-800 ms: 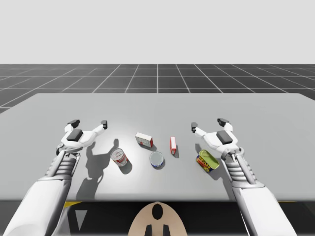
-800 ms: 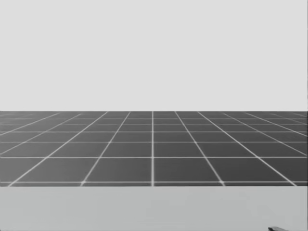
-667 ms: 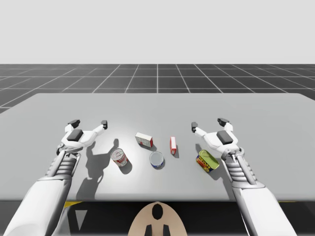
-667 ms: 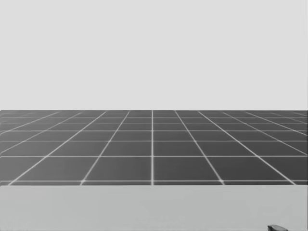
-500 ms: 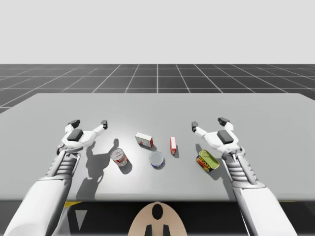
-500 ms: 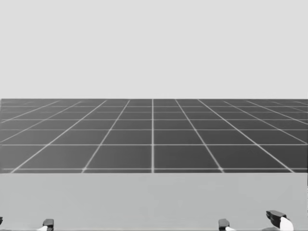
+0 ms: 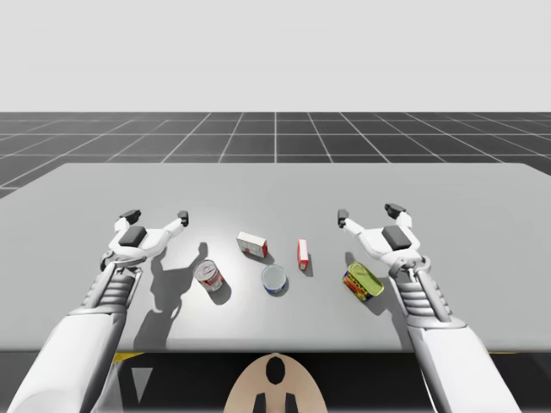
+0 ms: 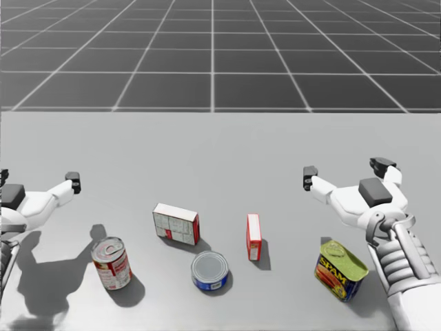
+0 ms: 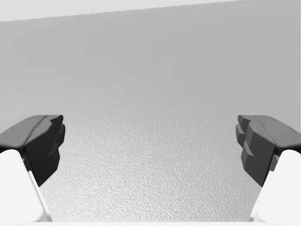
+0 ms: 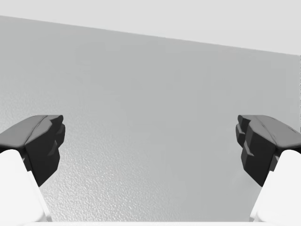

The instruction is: Grasp the gelatin box and hold it up.

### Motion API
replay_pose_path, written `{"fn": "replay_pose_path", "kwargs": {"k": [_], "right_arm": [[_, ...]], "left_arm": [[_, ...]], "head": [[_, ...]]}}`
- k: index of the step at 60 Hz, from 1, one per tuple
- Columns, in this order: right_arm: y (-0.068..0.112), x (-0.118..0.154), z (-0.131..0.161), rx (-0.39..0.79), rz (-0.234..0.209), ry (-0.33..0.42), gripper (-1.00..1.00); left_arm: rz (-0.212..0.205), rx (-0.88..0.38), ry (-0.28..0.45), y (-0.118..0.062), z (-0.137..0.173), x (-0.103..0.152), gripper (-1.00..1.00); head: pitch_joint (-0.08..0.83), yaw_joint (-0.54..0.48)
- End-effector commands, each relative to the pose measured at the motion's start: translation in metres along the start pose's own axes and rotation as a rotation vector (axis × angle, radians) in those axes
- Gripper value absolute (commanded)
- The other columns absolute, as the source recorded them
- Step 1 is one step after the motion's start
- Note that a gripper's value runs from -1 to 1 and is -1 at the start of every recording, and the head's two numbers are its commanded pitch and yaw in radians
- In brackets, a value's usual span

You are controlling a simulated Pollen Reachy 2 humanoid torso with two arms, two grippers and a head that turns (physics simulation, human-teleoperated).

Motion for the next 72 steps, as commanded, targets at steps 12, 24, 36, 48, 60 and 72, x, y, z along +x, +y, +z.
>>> {"fn": "replay_pose_path", "kwargs": {"k": [12, 24, 36, 48, 60, 72], "right_arm": [[0.007, -0.001, 0.0, -0.008, 0.016, -0.03, -1.0], [0.017, 0.009, 0.01, 0.039, -0.009, -0.042, -1.0], [0.049, 0.05, 0.063, 0.114, -0.007, -0.08, -1.0], [0.084, 0.049, 0.102, 0.192, -0.047, -0.063, -1.0], [0.115, 0.025, 0.116, 0.241, -0.149, -0.015, -1.0], [0.134, -0.001, 0.111, 0.245, -0.253, 0.06, -1.0]], "left_arm": [[0.009, -0.001, -0.005, 0.002, 0.0, 0.002, -1.0], [0.021, -0.002, -0.011, 0.002, 0.001, 0.003, -1.0], [0.027, -0.005, -0.022, 0.003, 0.002, 0.004, -1.0], [0.035, -0.014, -0.037, 0.004, 0.003, 0.006, -1.0], [0.042, -0.019, -0.047, 0.005, 0.003, 0.007, -1.0], [0.041, -0.021, -0.047, 0.004, 0.004, 0.007, -1.0]], "head": [[0.677, -0.1], [0.69, -0.1], [0.685, -0.09], [0.683, -0.09], [0.687, -0.08], [0.692, -0.08]]}}
